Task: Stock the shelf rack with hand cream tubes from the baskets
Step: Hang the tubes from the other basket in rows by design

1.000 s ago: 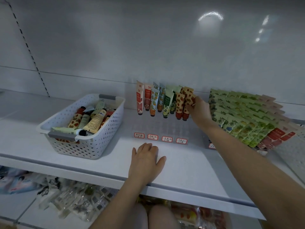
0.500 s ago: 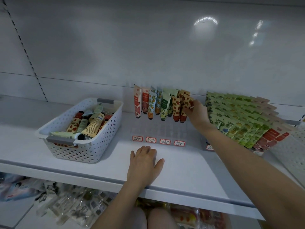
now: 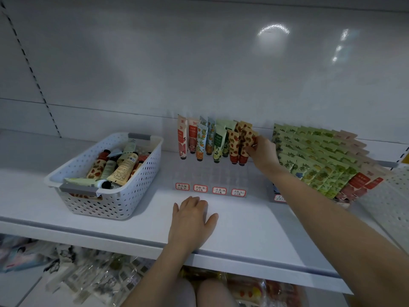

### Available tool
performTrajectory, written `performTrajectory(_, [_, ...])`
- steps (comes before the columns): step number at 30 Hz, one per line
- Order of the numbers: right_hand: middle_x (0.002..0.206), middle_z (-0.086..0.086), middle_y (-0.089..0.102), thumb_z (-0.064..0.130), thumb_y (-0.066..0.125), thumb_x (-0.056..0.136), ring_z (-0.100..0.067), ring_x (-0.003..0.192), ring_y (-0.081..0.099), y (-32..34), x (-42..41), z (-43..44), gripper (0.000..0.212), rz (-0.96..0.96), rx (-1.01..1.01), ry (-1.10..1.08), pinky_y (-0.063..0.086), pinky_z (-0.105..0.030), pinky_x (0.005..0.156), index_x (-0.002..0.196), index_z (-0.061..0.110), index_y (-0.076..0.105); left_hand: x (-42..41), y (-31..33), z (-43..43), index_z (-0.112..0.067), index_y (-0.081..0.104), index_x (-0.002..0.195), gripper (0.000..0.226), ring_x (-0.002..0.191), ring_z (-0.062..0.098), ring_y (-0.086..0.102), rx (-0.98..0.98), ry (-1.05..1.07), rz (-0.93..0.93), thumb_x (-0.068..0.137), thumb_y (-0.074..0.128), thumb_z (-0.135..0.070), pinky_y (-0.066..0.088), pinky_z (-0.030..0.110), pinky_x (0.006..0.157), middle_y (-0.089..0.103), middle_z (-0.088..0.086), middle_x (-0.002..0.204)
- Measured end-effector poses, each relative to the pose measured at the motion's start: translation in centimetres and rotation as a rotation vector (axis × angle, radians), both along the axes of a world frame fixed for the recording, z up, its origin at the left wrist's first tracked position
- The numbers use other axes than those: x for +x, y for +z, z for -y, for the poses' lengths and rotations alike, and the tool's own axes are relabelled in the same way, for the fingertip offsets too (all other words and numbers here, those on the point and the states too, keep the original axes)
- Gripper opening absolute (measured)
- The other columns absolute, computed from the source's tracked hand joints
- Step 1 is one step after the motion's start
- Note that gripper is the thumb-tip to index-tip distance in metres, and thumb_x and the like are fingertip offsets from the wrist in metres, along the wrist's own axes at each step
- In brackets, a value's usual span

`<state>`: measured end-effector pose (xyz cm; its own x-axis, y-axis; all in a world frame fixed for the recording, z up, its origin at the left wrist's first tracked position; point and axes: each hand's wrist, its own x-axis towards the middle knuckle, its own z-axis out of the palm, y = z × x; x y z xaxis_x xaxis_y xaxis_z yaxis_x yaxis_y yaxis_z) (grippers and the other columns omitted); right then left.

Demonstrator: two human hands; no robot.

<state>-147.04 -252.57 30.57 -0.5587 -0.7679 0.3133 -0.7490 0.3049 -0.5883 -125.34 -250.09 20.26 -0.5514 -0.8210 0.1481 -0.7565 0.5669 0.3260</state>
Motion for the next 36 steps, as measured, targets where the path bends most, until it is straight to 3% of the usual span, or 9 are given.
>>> performTrajectory(4, [0.106, -0.022, 0.061, 0.01, 0.052, 0.093, -0.032, 0.095, 0.058, -0.1, -0.1, -0.1, 0.022, 0.033, -0.007, 0.006, 0.04, -0.03, 0.068, 0.109, -0.006, 0.052, 0.0, 0.0, 0.0, -0.021, 0.053, 0.119, 0.041, 0.125, 0.012, 0.039, 0.005, 0.001, -0.002, 0.093, 0.038, -0.048, 0.021, 0.041, 0.112, 0.048, -0.006, 0.13])
performTrajectory(9, [0.11, -0.022, 0.06, 0.011, 0.052, 0.093, -0.033, 0.1, 0.057, 0.1, -0.1, -0.3, 0.028, 0.065, -0.007, 0.008, 0.038, -0.028, 0.068, 0.115, -0.006, 0.051, 0.0, 0.0, 0.0, -0.021, 0.053, 0.118, 0.04, 0.123, 0.012, 0.04, 0.01, 0.002, -0.016, 0.093, 0.039, -0.048, 0.022, 0.041, 0.112, 0.049, -0.007, 0.128])
performTrajectory(15, [0.094, -0.02, 0.059, 0.012, 0.051, 0.094, -0.024, 0.077, 0.052, 0.4, -0.4, -0.3, 0.022, 0.081, -0.041, -0.006, 0.038, -0.028, 0.058, 0.108, -0.005, 0.051, 0.0, 0.0, 0.0, -0.021, 0.053, 0.118, 0.04, 0.121, 0.011, 0.042, 0.007, -0.002, -0.024, 0.093, 0.039, -0.048, 0.024, 0.041, 0.112, 0.05, -0.007, 0.127])
performTrajectory(17, [0.087, -0.017, 0.056, 0.013, 0.05, 0.094, -0.024, 0.074, 0.051, 0.7, -0.3, -0.5, 0.019, 0.048, -0.061, -0.017, 0.036, -0.027, 0.052, 0.105, -0.003, 0.05, 0.0, 0.1, 0.0, -0.021, 0.053, 0.117, 0.039, 0.121, 0.011, 0.042, 0.006, -0.003, -0.023, 0.093, 0.038, -0.048, 0.024, 0.041, 0.112, 0.05, -0.007, 0.126])
performTrajectory(20, [0.103, -0.019, 0.062, 0.015, 0.046, 0.097, -0.029, 0.085, 0.06, 1.6, 0.2, -1.1, 0.03, -0.103, -0.169, -0.024, 0.043, -0.027, 0.064, 0.12, -0.003, 0.051, 0.0, 0.0, 0.0, -0.021, 0.054, 0.115, 0.039, 0.119, 0.011, 0.043, 0.006, -0.004, -0.025, 0.092, 0.038, -0.048, 0.025, 0.041, 0.112, 0.051, -0.007, 0.124])
performTrajectory(23, [0.106, -0.018, 0.06, 0.019, 0.044, 0.098, -0.032, 0.088, 0.06, 2.3, 0.9, -1.0, 0.028, -0.262, -0.257, 0.033, 0.041, -0.027, 0.065, 0.112, 0.0, 0.059, 0.1, -0.1, 0.0, -0.021, 0.054, 0.114, 0.038, 0.119, 0.011, 0.042, 0.007, -0.005, -0.026, 0.093, 0.038, -0.048, 0.025, 0.041, 0.112, 0.051, -0.007, 0.124])
performTrajectory(30, [0.098, -0.021, 0.061, 0.014, 0.042, 0.098, -0.035, 0.081, 0.059, 2.5, 0.8, 0.7, 0.026, -0.254, -0.112, 0.028, 0.052, -0.041, 0.071, 0.102, -0.005, 0.06, 0.1, 0.0, 0.1, -0.021, 0.054, 0.11, 0.036, 0.115, 0.011, 0.045, -0.001, -0.013, -0.022, 0.092, 0.037, -0.048, 0.03, 0.041, 0.109, 0.052, -0.007, 0.117])
performTrajectory(36, [0.096, -0.021, 0.064, 0.009, 0.04, 0.099, -0.032, 0.08, 0.06, 2.7, -0.3, 1.0, 0.026, -0.243, -0.028, -0.027, 0.037, -0.029, 0.059, 0.101, -0.006, 0.061, 0.0, -0.2, 0.2, -0.022, 0.054, 0.11, 0.036, 0.114, 0.01, 0.045, -0.006, -0.011, -0.024, 0.092, 0.037, -0.049, 0.031, 0.042, 0.108, 0.052, -0.007, 0.118])
